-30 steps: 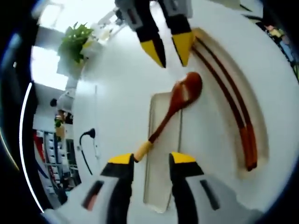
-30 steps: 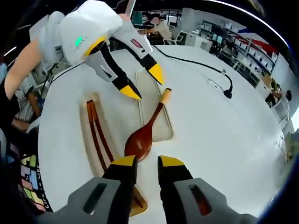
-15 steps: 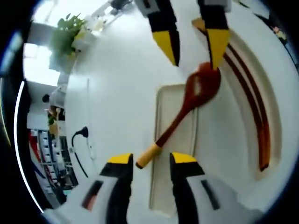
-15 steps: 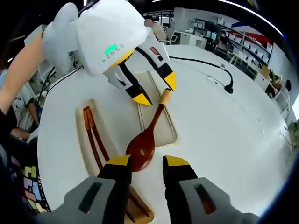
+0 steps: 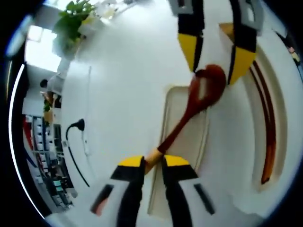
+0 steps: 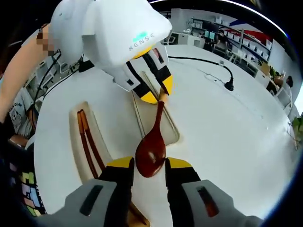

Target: Arrange the utensils inside the cutlery case until each visible utensil rests in its matching compartment.

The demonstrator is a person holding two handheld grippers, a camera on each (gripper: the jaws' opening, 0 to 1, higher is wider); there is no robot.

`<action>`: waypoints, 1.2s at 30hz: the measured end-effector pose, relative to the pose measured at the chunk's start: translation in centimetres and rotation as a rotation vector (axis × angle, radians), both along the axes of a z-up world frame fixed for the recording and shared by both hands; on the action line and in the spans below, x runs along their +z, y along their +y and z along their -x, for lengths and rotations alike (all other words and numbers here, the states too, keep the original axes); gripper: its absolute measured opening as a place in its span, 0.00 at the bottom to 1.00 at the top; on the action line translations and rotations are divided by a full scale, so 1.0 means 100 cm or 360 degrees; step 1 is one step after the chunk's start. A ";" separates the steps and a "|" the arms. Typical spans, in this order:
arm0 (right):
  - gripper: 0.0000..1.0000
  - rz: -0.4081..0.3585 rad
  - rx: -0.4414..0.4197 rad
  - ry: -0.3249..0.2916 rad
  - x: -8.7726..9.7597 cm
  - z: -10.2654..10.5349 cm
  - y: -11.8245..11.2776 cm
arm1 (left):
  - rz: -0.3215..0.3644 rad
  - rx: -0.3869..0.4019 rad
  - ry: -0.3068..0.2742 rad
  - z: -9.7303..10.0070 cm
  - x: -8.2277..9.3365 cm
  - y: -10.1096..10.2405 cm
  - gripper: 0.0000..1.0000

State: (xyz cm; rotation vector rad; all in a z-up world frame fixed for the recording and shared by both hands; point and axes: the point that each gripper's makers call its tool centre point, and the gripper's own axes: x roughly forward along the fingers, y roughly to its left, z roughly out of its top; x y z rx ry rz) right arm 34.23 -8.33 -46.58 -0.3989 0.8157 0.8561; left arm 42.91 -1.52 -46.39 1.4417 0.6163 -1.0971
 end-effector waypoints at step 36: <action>0.03 0.0072 -0.0055 -0.0881 0.059 -0.035 -0.029 | 0.0381 0.0172 -0.0092 0.030 0.050 0.010 0.08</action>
